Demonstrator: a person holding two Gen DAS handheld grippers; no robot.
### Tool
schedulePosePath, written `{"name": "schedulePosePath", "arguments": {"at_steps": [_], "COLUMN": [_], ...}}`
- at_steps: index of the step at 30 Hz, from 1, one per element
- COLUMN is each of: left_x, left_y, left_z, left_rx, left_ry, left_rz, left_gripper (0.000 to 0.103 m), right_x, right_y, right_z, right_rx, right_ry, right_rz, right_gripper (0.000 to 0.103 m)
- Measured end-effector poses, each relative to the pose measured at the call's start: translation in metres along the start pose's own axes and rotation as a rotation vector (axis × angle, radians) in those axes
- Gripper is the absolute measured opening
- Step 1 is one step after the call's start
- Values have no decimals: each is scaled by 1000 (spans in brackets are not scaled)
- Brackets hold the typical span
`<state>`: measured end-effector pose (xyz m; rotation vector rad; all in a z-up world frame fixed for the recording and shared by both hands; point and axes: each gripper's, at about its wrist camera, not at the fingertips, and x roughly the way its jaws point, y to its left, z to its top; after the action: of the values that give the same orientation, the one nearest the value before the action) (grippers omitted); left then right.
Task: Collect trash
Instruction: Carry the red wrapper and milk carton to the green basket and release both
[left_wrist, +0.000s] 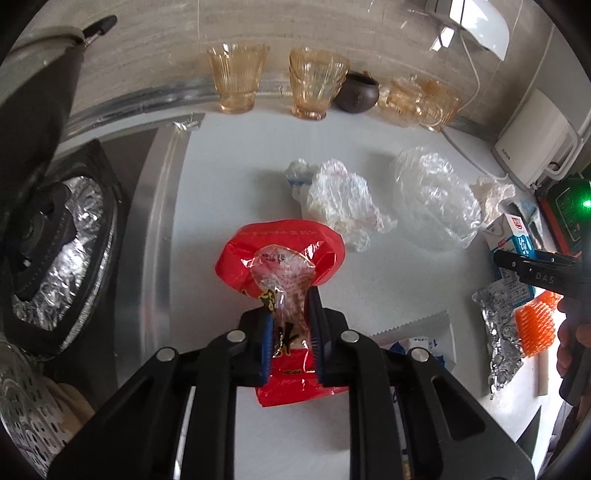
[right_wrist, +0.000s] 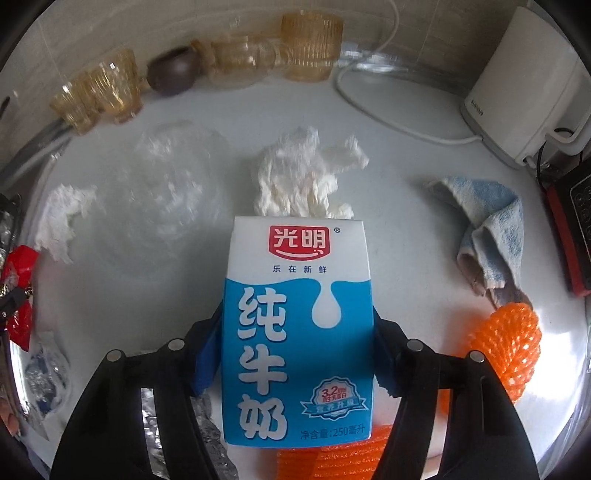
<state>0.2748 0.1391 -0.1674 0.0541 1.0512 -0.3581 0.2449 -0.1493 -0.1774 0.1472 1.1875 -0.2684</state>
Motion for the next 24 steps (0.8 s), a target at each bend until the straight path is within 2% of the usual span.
{"name": "schedulePosePath", "arguments": {"at_steps": [6, 11, 16, 17, 20, 24], "left_x": [-38, -86, -126, -132, -139, -146], "left_y": [-7, -37, -85, -98, -133, -170], "left_z": [-3, -29, -79, -95, -136, -191], "left_rx": [44, 160, 338, 384, 505, 630], "left_ry": [-48, -64, -3, 31, 109, 163], "left_rz": [-37, -119, -296, -347, -438, -466], "left_gripper": [16, 16, 16, 16, 16, 16], "right_x": [-52, -122, -172, -182, -199, -211], "right_y": [-4, -8, -30, -35, -43, -58], "right_z": [-10, -54, -120, -140, -186, -243], "right_rx": [26, 52, 133, 155, 190, 239], "right_ry": [-100, -189, -217, -216, -200, -167], "right_rz": [11, 21, 35, 31, -6, -14], "right_gripper": [67, 67, 67, 67, 67, 67]}}
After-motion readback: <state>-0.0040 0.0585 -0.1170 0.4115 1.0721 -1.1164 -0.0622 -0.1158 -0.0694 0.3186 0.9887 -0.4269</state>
